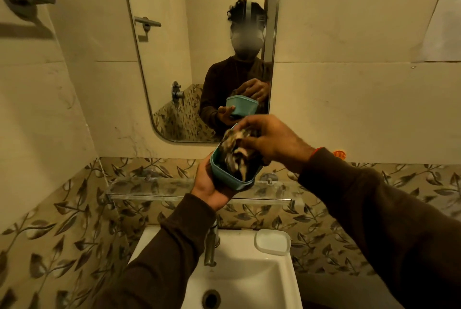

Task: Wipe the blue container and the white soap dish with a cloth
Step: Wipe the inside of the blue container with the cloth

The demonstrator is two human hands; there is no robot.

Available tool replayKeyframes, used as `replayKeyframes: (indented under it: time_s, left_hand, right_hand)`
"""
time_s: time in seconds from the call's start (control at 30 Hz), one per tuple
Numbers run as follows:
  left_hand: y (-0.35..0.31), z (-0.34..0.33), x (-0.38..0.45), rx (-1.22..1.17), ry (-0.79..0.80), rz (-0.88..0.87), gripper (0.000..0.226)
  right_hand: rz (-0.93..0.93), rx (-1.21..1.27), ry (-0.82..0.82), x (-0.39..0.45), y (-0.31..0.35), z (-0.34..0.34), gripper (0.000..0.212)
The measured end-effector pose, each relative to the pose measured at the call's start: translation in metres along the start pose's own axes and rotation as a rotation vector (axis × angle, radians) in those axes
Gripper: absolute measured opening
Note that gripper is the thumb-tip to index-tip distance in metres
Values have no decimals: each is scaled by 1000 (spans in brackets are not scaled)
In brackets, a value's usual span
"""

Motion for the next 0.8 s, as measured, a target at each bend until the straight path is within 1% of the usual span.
replayKeyframes:
  time_s: [0.03,0.1,0.13,0.2,0.23,0.27,0.3,0.37,0.4,0.43,0.47,0.5,0.6,0.7,0.73,0.8]
  left_hand:
    - [1,0,0,-21,2,9,50]
    - [5,2,1,-61,5,20,56]
    - [6,4,3,-76,-5,23,59]
    - [8,7,5,-84,-27,24,62]
    - [9,8,6,-78,-37,23,62]
    - [11,8,7,-67,-48,20,61]
    - [13,8,8,-50,-62,17,60]
    - [18,9,11,-5,-94,8,58]
    - [21,9,11,10,-108,8,58]
    - [23,9,11,16,-121,9,57]
    - [25,10,12,13,-132,5,56]
    - [26,12,12,4,-140,-3,56]
    - [26,16,11,-13,-156,-28,55]
    - [25,18,12,-10,-160,-39,51]
    - [25,17,13,-14,-160,-38,49]
    - [24,11,13,-22,-147,-39,47]
  right_hand:
    - [50,-35,-118,2,1,9,17]
    - [151,-138,-316,1,4,21,18]
    - [178,-185,-376,0,4,22,21]
    - [180,-256,-410,-1,4,20,25]
    - [158,-283,-375,0,2,15,28]
    - [123,-321,-295,1,-1,9,30]
    - [80,-384,-175,2,-3,0,33]
    - [19,-590,88,1,-10,-19,42]
    - [25,-713,168,-1,-12,-26,46]
    - [55,-814,202,-2,-13,-31,49]
    - [95,-867,202,-2,-13,-34,50]
    - [129,-869,191,-3,-11,-36,49]
    - [203,-774,226,-5,-9,-36,42]
    - [226,-714,272,-6,-10,-37,36]
    - [223,-714,264,-6,-10,-38,35]
    - [221,-733,190,-1,-11,-37,32]
Point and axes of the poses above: each hand's wrist, its own x-axis towards the middle knuckle, its own z-axis out of the back of the hand, y = z × x, the point moved 6 cm from there along x, towards the middle knuckle, and after that the axes turned 1 degree about -y, right-handed, at the moved point
